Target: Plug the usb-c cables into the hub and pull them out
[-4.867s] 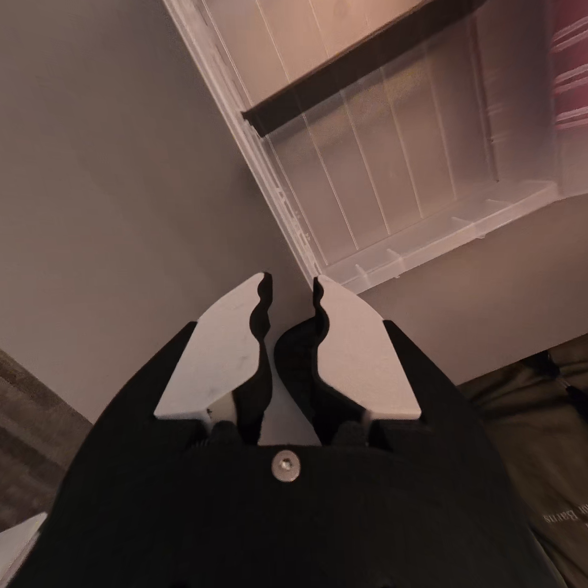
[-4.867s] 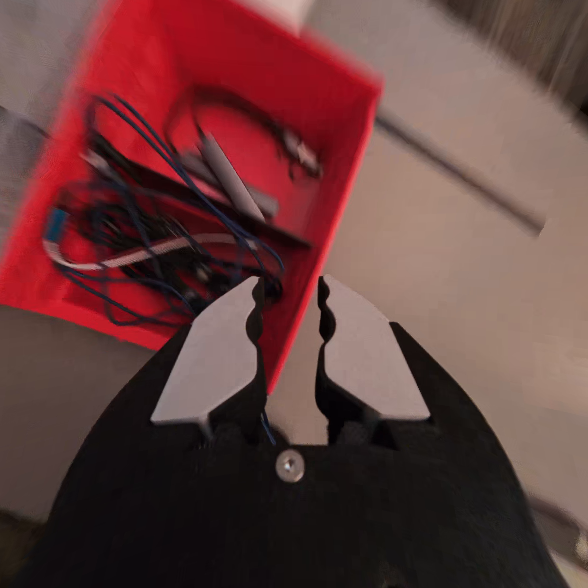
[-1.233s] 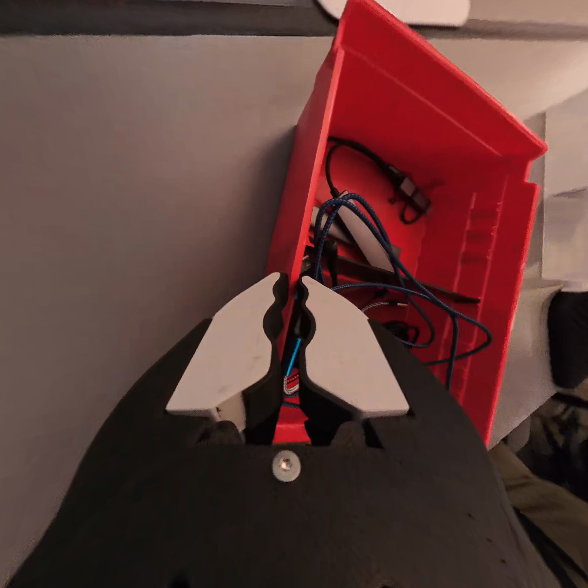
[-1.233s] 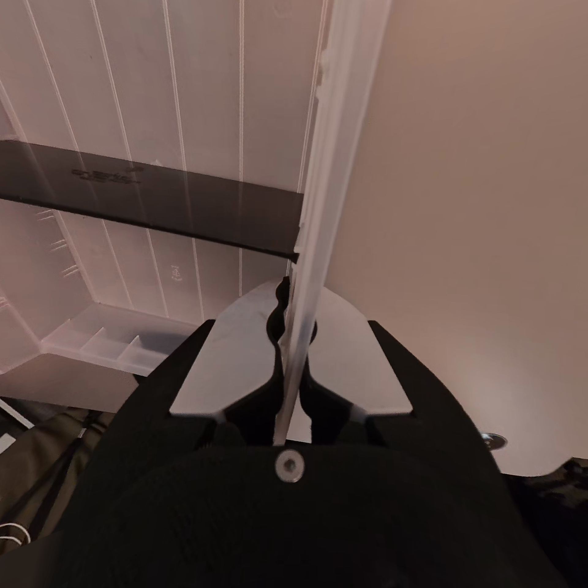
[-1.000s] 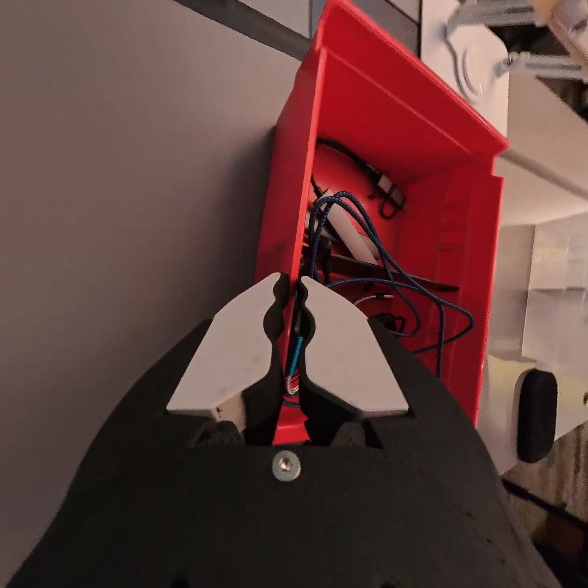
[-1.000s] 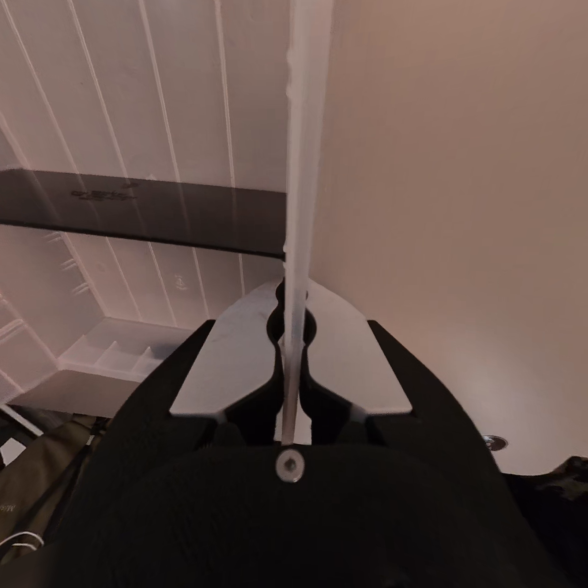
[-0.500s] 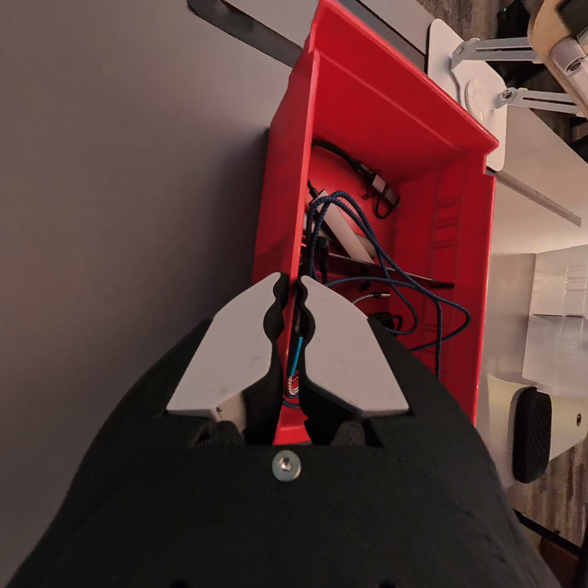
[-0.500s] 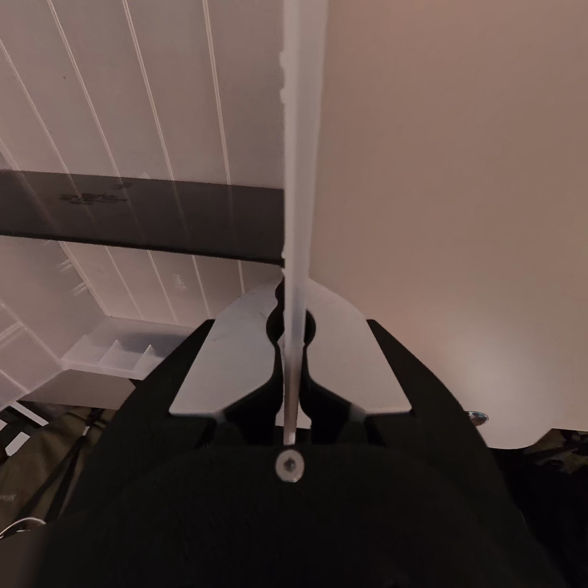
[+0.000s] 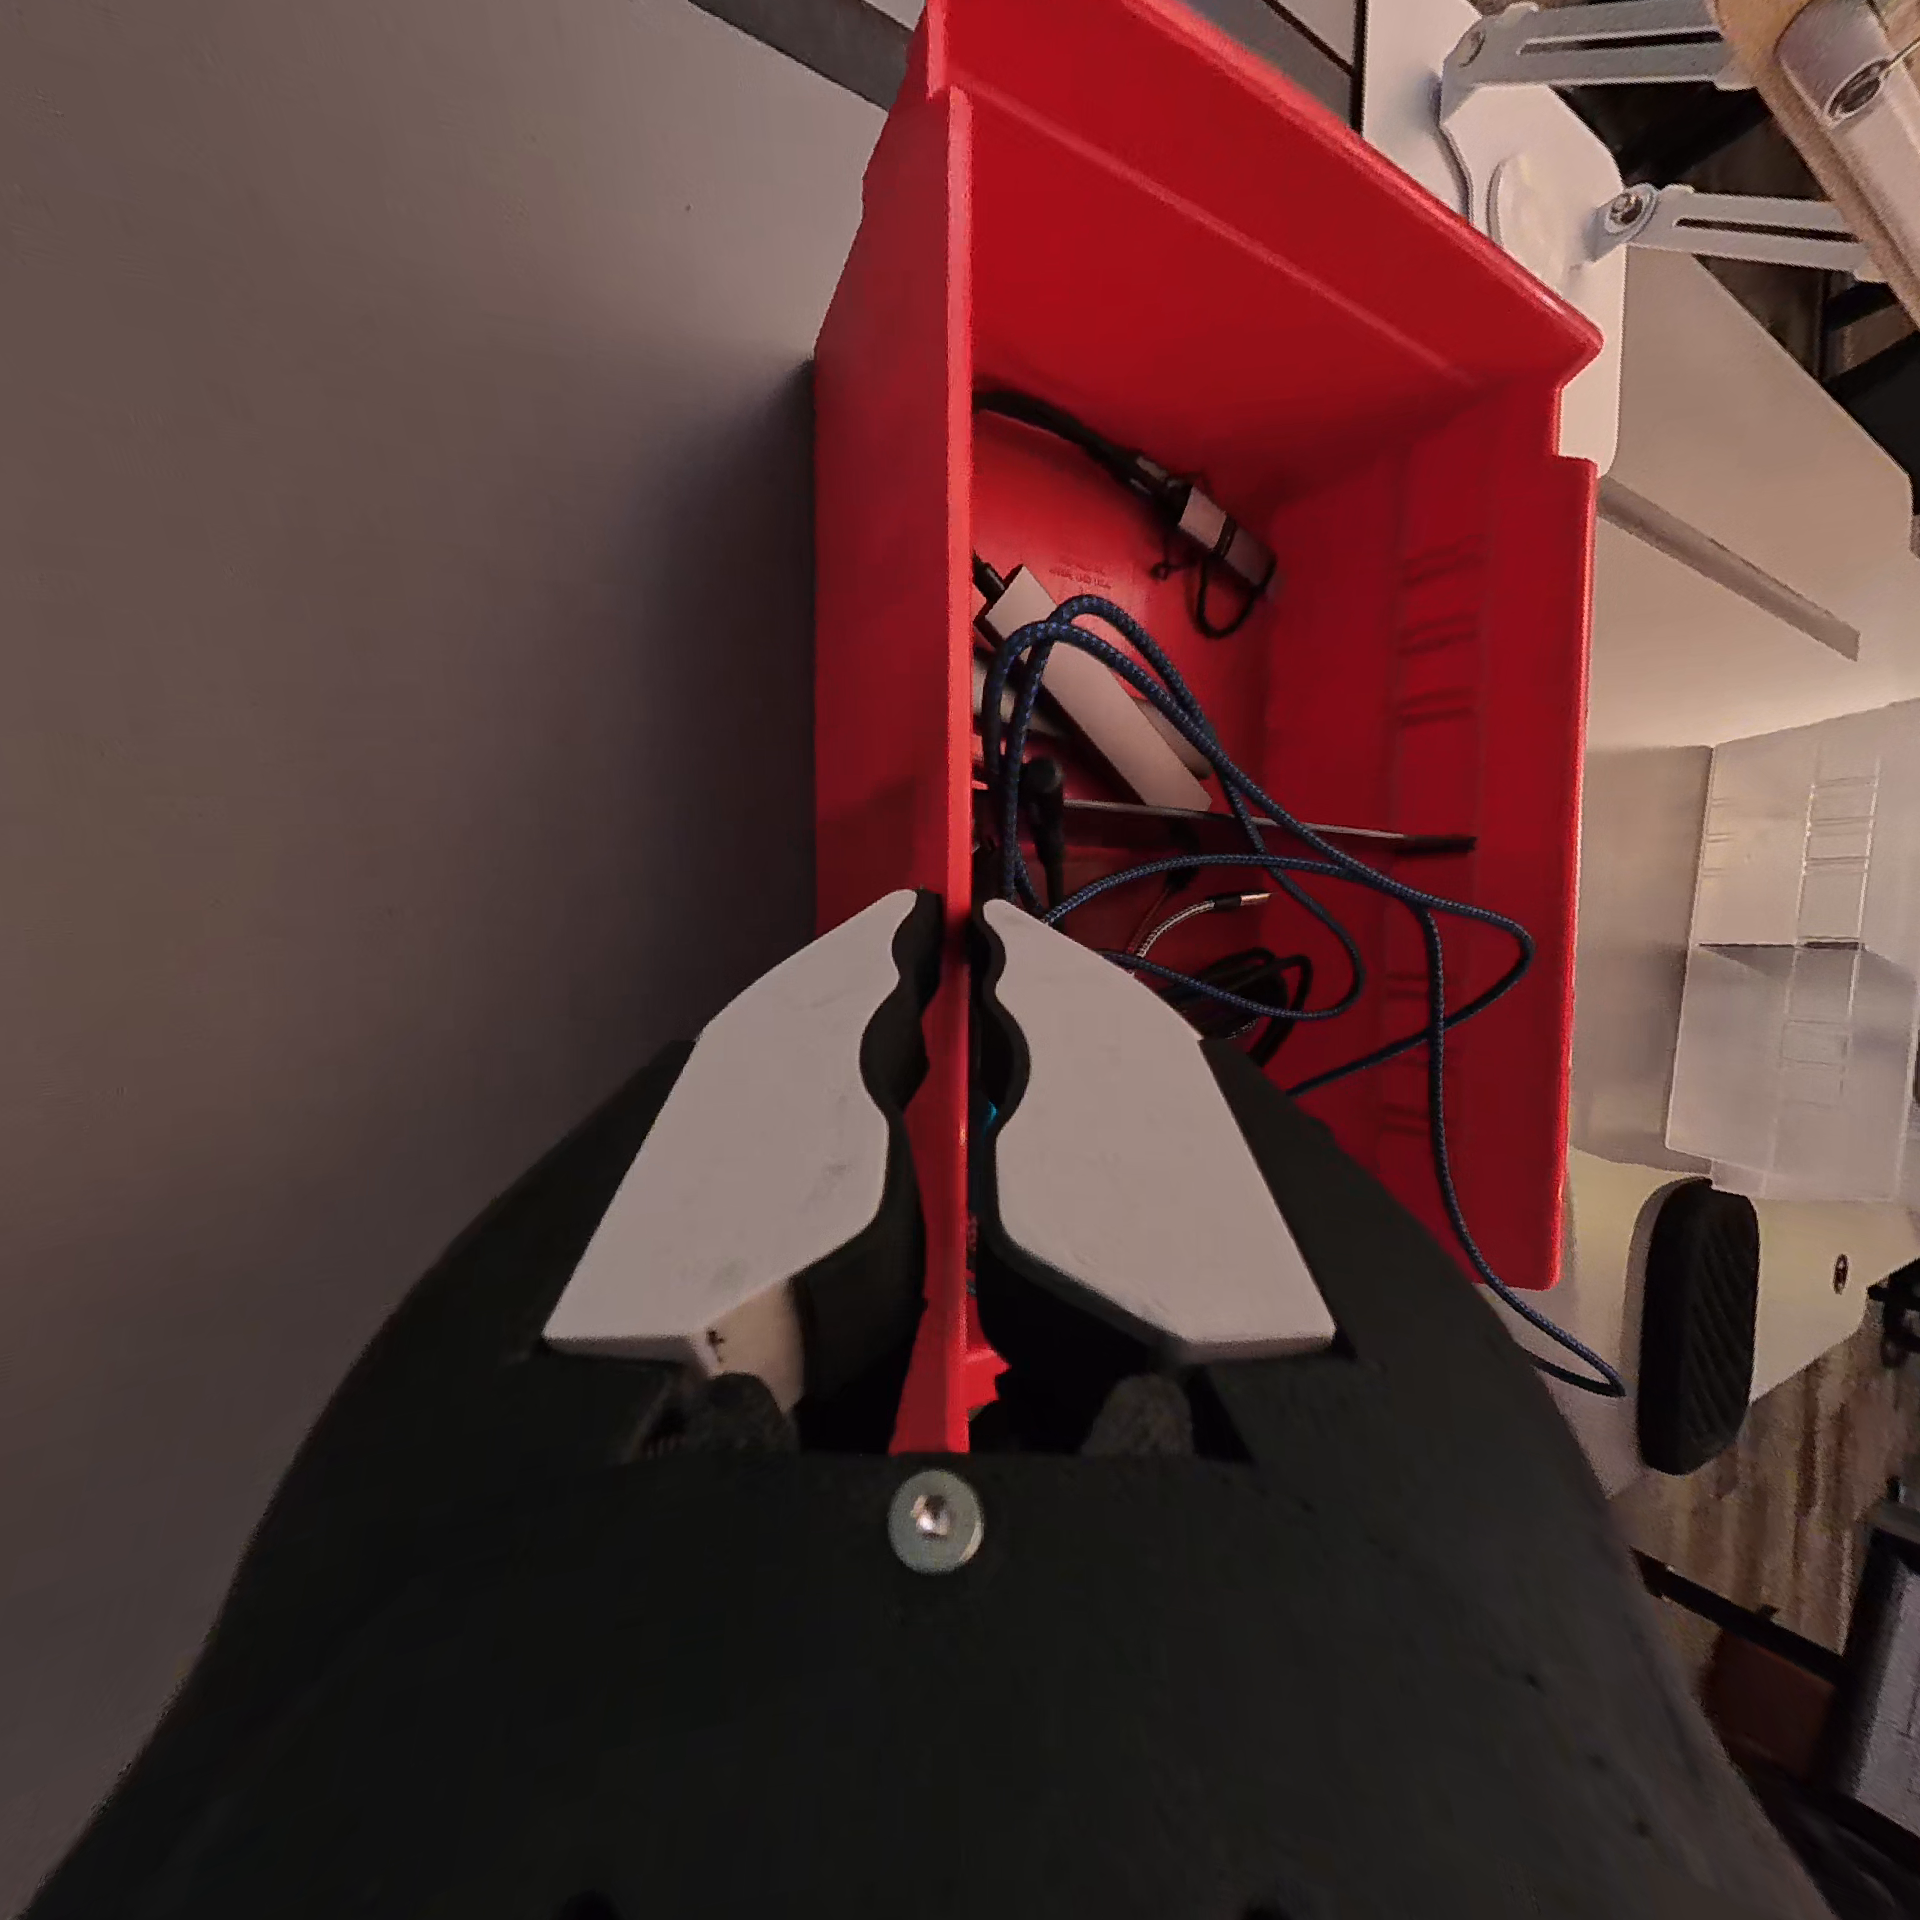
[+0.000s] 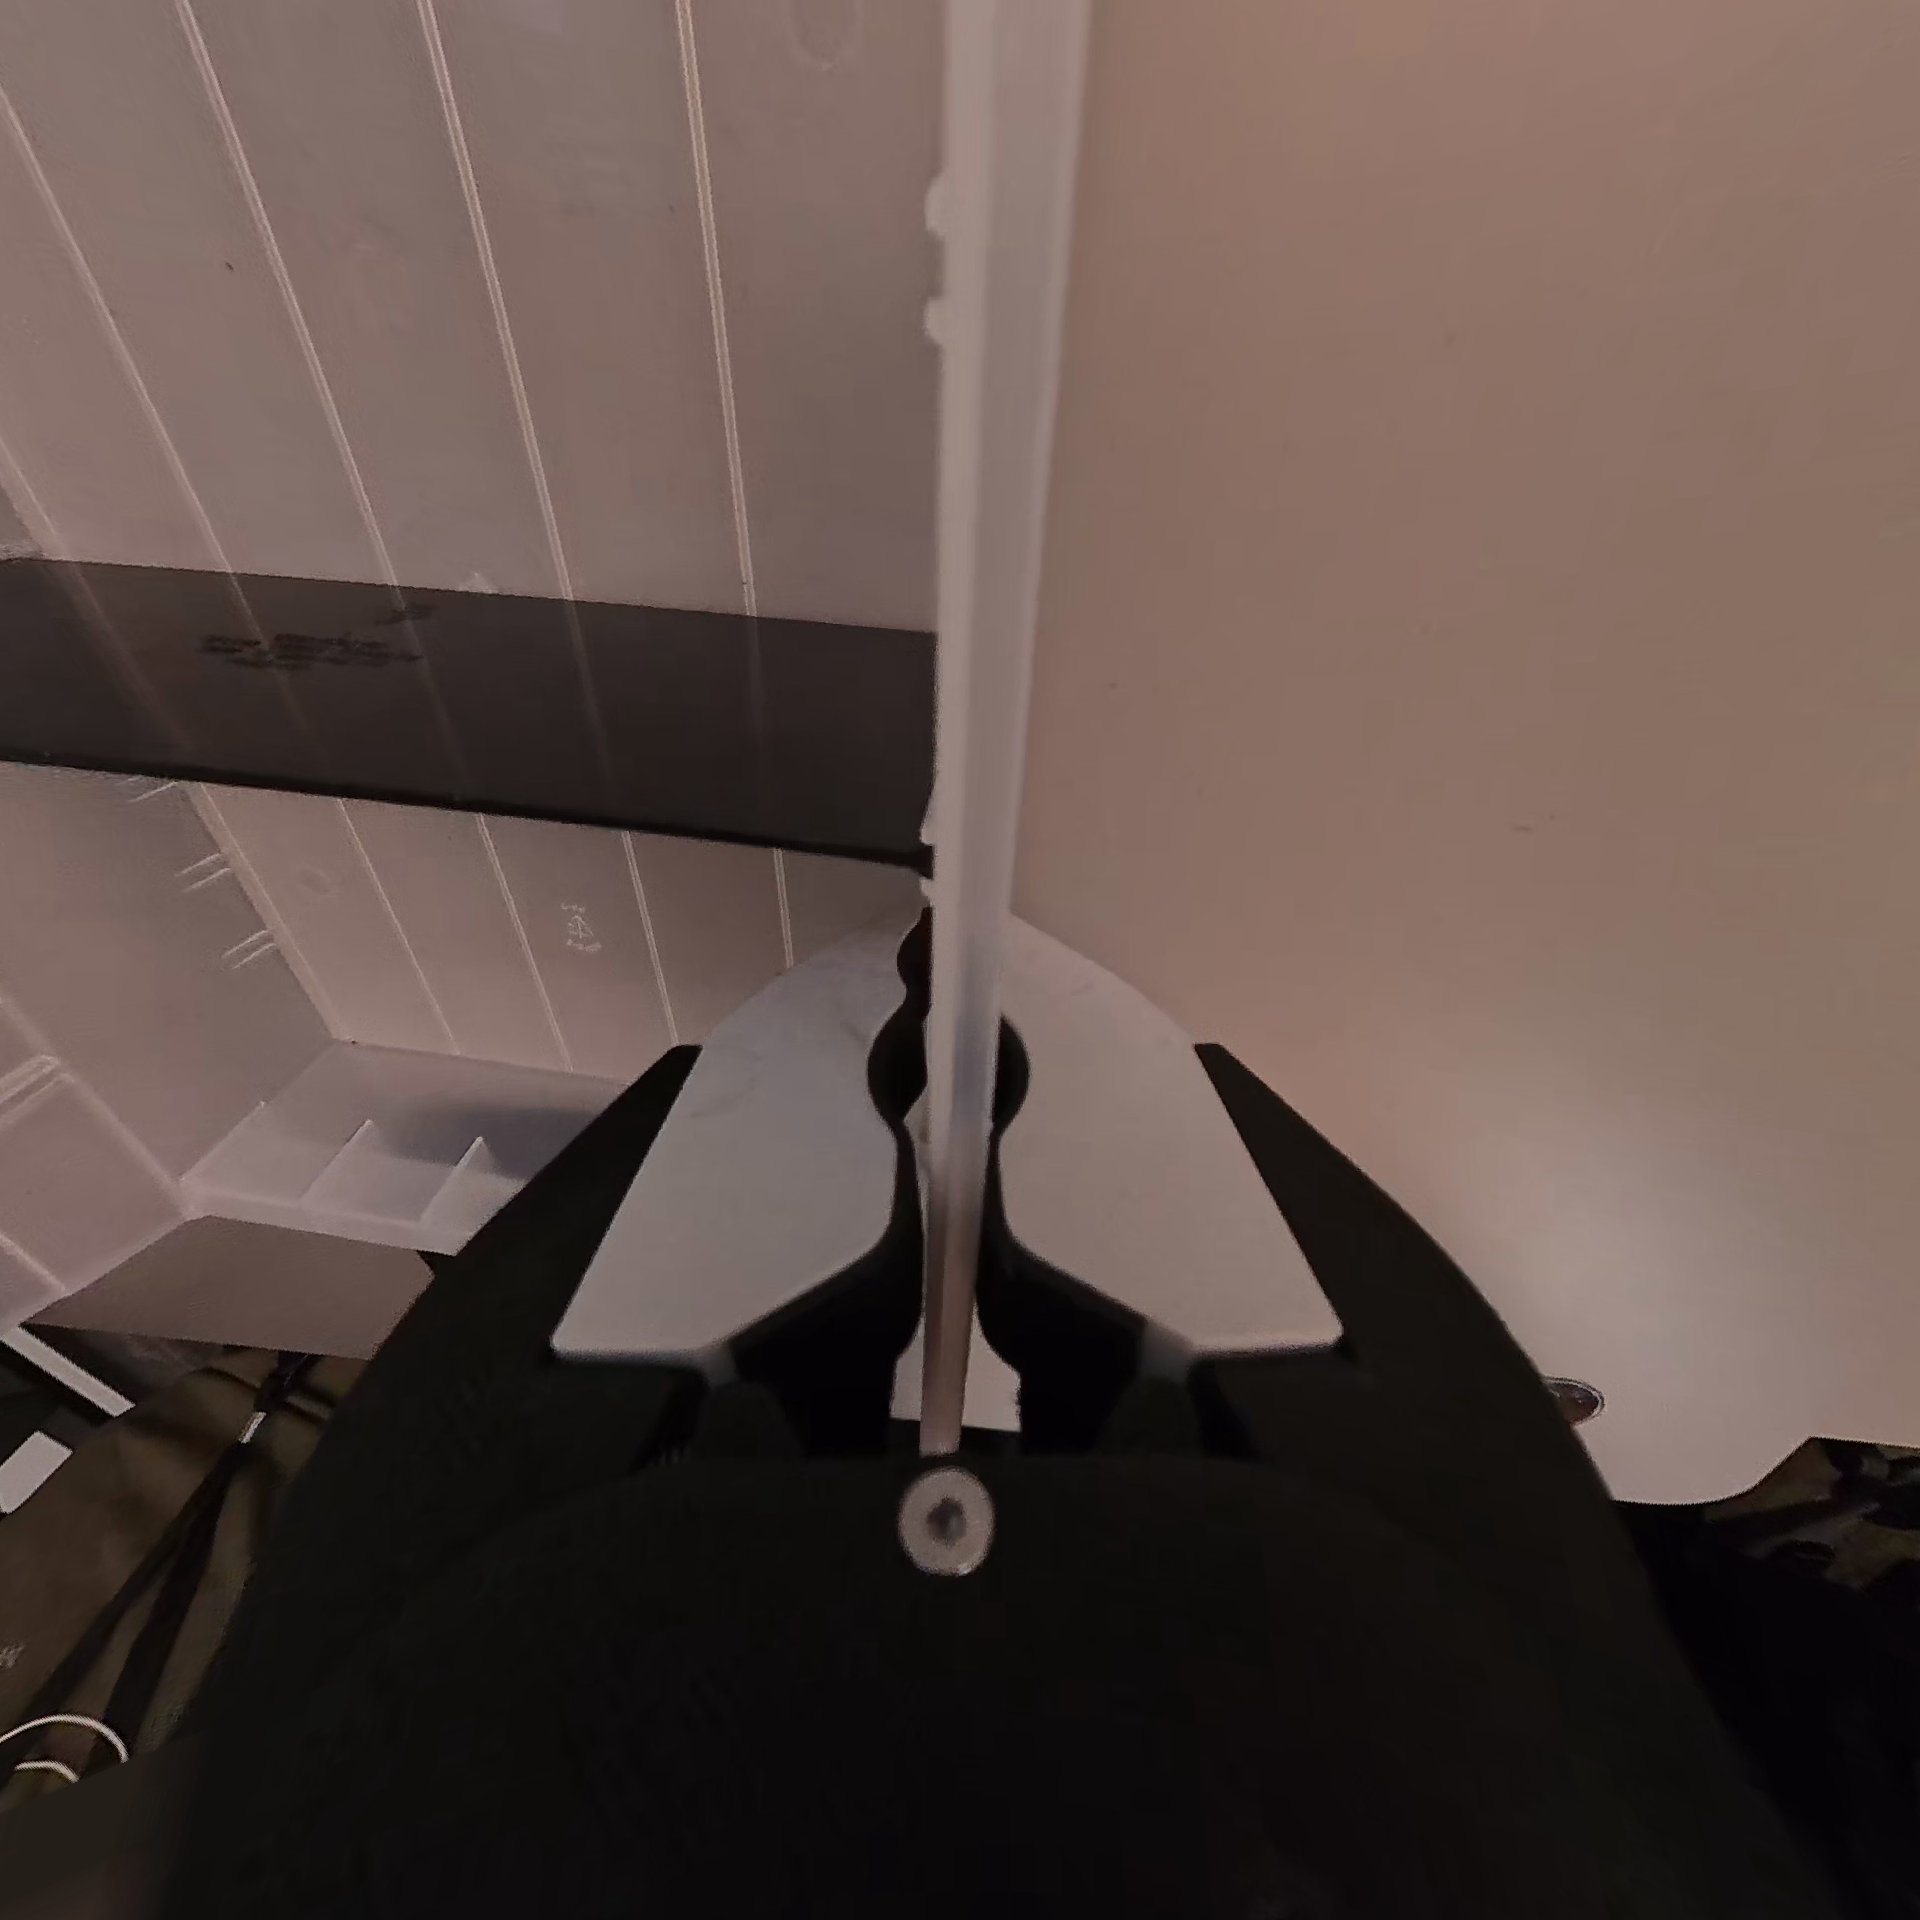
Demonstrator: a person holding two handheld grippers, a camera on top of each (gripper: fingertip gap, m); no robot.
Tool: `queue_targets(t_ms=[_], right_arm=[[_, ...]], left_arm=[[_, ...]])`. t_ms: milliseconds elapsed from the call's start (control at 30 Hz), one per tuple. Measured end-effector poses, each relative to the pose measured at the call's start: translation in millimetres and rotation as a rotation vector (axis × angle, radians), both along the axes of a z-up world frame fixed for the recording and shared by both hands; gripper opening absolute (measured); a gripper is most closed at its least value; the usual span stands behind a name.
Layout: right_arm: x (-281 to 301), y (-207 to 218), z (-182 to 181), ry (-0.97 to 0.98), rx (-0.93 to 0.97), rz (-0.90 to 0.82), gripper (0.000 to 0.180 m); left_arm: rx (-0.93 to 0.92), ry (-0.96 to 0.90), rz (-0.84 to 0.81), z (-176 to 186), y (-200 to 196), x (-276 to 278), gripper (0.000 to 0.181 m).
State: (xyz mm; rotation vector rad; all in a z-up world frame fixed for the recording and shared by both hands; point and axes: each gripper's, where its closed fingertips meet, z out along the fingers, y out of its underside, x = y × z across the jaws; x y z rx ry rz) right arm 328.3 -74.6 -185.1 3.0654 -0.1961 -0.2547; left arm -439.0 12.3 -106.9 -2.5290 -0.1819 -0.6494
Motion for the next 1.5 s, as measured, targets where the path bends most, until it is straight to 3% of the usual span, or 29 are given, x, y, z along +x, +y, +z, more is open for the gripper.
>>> queue_targets(t_ms=[367, 900, 1100, 1500], right_arm=[[4.7, 8.5, -0.2, -0.015, 0.041, -0.021, 0.004], [26.1, 14.0, -0.1, -0.017, 0.061, -0.078, 0.004], [12.3, 15.8, 0.0, -0.026, 0.073, -0.006, 0.005], [13.0, 15.6, -0.1, -0.002, 0.098, 0.038, 0.006]], left_arm=[[0.024, 0.0, -0.006, 0.2, 3.6, -3.7, 0.004], [0.079, -0.049, 0.188, 1.9, 0.2, -49.7, 0.004], [0.032, 0.075, 0.105, 1.4, -4.3, -35.6, 0.004], [0.072, -0.048, 0.084, 7.2, -0.9, -29.1, 0.005]])
